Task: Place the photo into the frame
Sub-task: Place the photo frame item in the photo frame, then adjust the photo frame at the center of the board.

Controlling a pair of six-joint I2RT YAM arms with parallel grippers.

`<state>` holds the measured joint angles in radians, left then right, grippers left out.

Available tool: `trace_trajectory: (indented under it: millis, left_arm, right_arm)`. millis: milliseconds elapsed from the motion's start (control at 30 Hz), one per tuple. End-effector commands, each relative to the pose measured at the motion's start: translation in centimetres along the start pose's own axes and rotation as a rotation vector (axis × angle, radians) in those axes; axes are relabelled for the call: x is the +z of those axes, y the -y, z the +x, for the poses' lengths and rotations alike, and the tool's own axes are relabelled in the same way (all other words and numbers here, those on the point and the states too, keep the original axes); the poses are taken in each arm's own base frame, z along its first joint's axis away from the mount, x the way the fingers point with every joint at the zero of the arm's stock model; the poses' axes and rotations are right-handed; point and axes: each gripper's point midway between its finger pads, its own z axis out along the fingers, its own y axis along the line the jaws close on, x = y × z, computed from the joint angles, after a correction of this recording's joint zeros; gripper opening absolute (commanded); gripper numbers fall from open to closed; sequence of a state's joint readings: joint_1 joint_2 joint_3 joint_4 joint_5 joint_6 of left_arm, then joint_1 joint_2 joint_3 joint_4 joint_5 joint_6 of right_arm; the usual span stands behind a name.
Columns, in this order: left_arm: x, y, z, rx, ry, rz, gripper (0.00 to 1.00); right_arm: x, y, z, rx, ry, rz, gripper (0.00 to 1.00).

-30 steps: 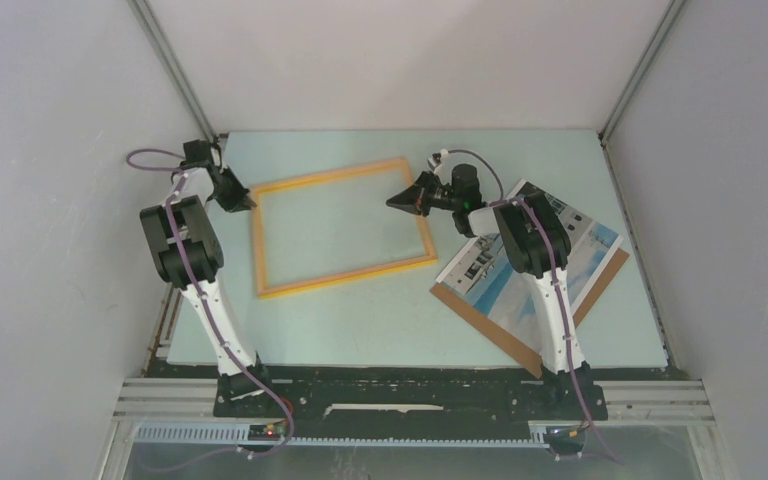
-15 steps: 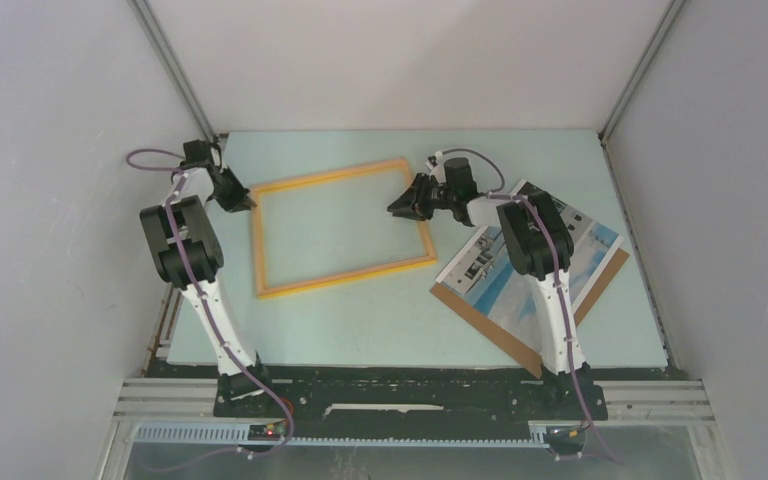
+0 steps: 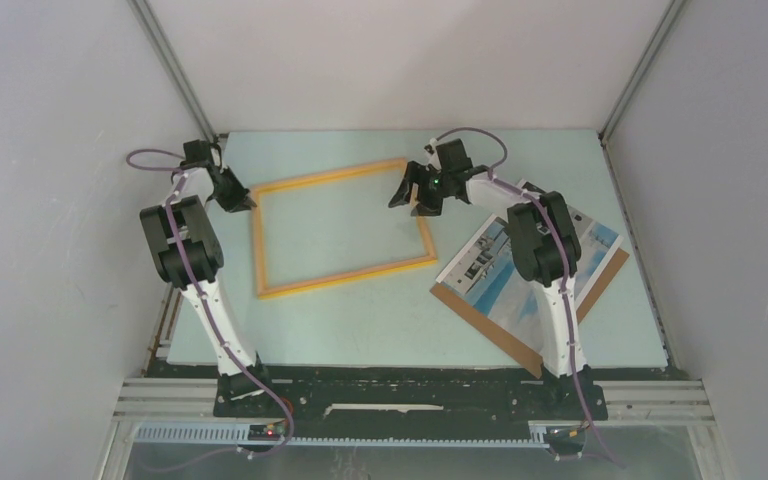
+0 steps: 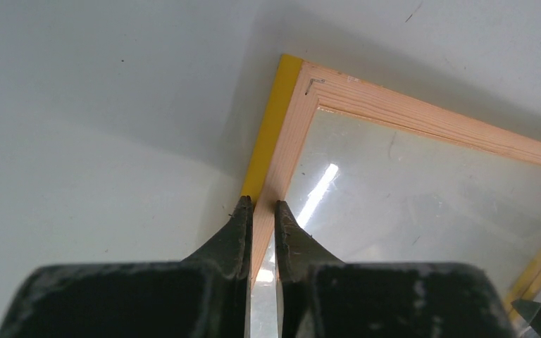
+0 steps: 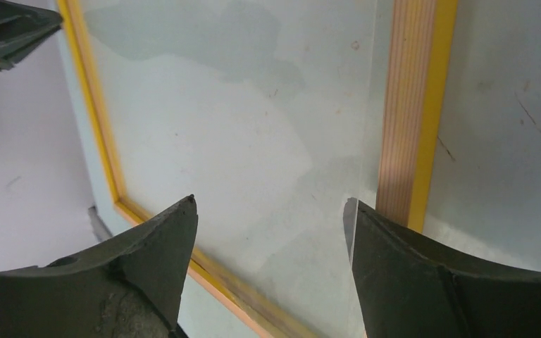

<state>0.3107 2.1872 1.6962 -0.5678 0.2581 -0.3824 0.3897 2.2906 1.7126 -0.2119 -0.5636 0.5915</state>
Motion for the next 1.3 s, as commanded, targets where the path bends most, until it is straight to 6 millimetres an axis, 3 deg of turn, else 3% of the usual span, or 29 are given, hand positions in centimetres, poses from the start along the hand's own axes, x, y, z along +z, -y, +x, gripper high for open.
trace_trajectory:
  millis: [0, 267, 367, 500, 633, 867, 1067, 1267]
  left_arm:
    - [-1.8, 0.9, 0.3, 0.022, -0.026, -0.004, 0.13]
    - [-2.9, 1.6, -0.1, 0.023, -0.011, 0.003, 0.27]
    - [-4.0, 2.1, -0.5, 0.032, 0.011, 0.010, 0.37]
    - [-5.4, 2.9, -0.8, 0.046, 0.035, 0.017, 0.43]
    - [-6.9, 4.2, -1.1, 0.050, 0.059, 0.049, 0.46]
    - [-9.2, 5.5, -1.8, 0.057, 0.102, 0.085, 0.50]
    - [-10.0, 6.7, -1.6, 0.059, 0.101, 0.130, 0.52]
    - [-10.6, 9.2, -1.0, 0.081, 0.095, 0.200, 0.52]
  right_arm:
    - [-3.8, -1.7, -0.5, -0.126, 0.018, 0.166, 0.84]
    - [-7.9, 0.0, -0.7, -0.219, 0.065, 0.385, 0.85]
    - [-7.5, 0.4, 0.5, -0.213, 0.021, 0.358, 0.81]
    - [-7.0, 0.7, 1.7, -0.189, -0.007, 0.317, 0.78]
    - [-6.6, 1.1, 2.1, -0.107, -0.028, 0.243, 0.72]
    - [-6.0, 3.5, 2.6, -0.092, -0.053, 0.293, 0.66]
    - [-5.4, 4.7, 3.5, -0.083, -0.079, 0.307, 0.61]
    - [-4.7, 5.1, 4.3, -0.074, -0.098, 0.307, 0.57]
